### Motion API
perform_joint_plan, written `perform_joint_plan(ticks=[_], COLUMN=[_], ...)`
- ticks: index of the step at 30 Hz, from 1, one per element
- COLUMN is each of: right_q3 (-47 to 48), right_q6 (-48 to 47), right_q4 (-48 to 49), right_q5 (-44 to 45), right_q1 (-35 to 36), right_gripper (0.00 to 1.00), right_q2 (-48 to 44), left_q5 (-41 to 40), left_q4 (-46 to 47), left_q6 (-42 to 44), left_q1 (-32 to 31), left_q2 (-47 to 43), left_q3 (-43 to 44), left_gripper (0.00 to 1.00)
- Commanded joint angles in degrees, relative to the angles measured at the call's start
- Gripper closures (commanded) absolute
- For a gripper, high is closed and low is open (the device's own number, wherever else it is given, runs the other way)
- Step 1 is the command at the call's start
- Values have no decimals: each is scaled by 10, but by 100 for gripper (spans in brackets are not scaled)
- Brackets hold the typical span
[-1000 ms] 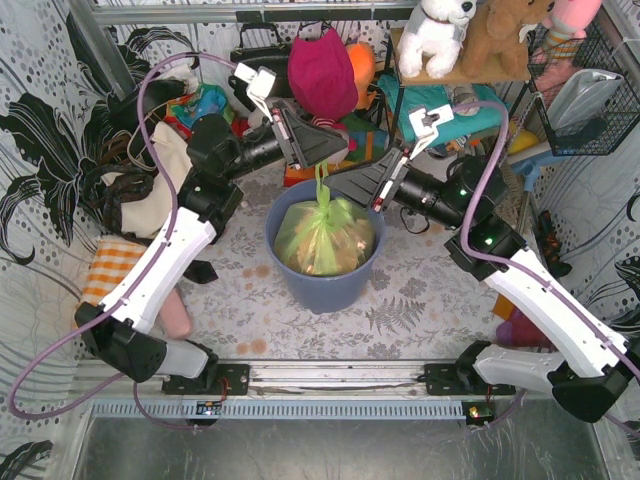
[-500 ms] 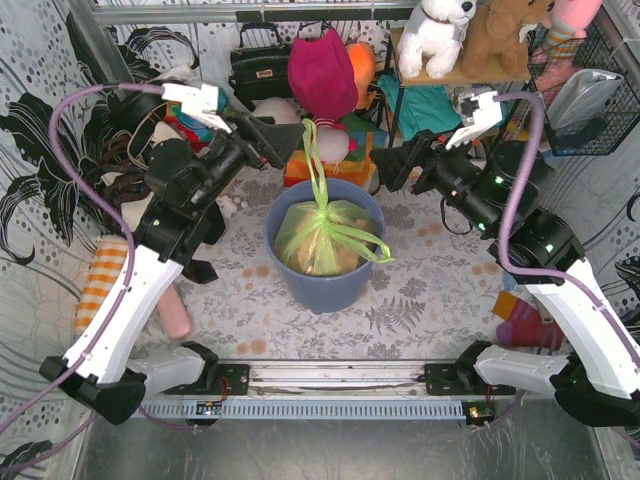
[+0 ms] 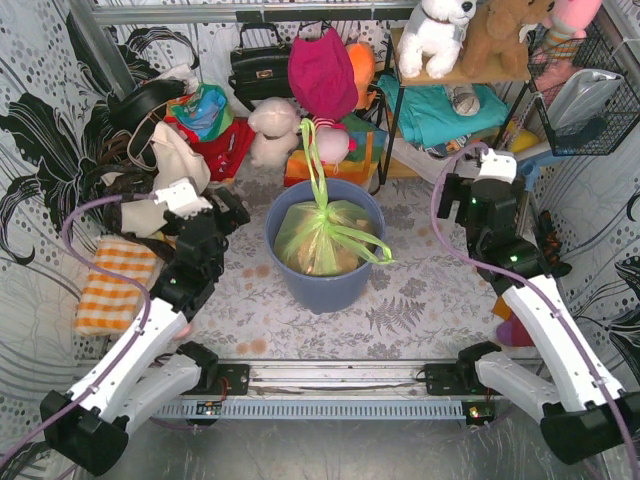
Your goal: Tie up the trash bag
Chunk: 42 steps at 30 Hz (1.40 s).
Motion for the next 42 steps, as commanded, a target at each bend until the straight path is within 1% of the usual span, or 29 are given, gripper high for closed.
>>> perform_joint_plan(ticks=[1,4,5,8,10,13,15,19,22,24,26,28,32,34,36,37,38,40,41,42], right_q3=[-79,-148,-174,-244,-283,-361,-402,-483,-471,-469,-474,-473,-448,-462,-476,-474,-468,-461,-466,-472], right_q6=[31,62,68,70,75,50,31,-6,-8,-18,-27,-35,-50,-60,-68,-73,-76,-83,-83,-84], right_q4=[56,87,113,187,232,370,451,652,664,700,745,778,764,817,872,883,872,866,870,887], right_q5=[-50,-110,-119,-108,-75,-48,-41,-41,-58,-73,-107,-139,-160,-168,-190,-197,-204,-212,-214,-215], right_q1=[-101,-178,-202,-223,-226,-226,-226,-226,-226,-226,-226,-225,-226,-226,-226,-226,-226,-225,-226,-226], right_gripper=[3,2,2,3,3,3,3,3,3,3,3,3,3,3,3,3,3,3,3,3], right_q2=[11,29,35,56,74,93,104,144,172,194,209,227,251,270,294,306,311,319,319,323], left_q5=[-152,-183,-189,-201,-208,-195,-171,-110,-53,-24,-6,16,74,93,116,132,144,165,176,186], left_q4=[100,141,159,213,248,333,394,507,566,577,631,665,699,732,787,810,828,809,803,804], left_q6=[9,9,17,38,44,67,82,120,135,145,155,152,171,183,193,199,201,184,190,191], left_q1=[2,4,5,9,15,43,63,93,106,111,116,124,135,139,142,143,148,164,167,172], left_q2=[-25,-30,-28,-14,-1,13,25,74,123,151,180,198,239,266,304,322,336,347,361,365], left_q3=[-94,-159,-179,-227,-258,-317,-345,-383,-384,-372,-376,-376,-364,-365,-373,-376,-377,-370,-358,-349], left_gripper=[2,2,3,3,2,2,2,2,2,2,2,2,2,2,2,2,2,2,2,2])
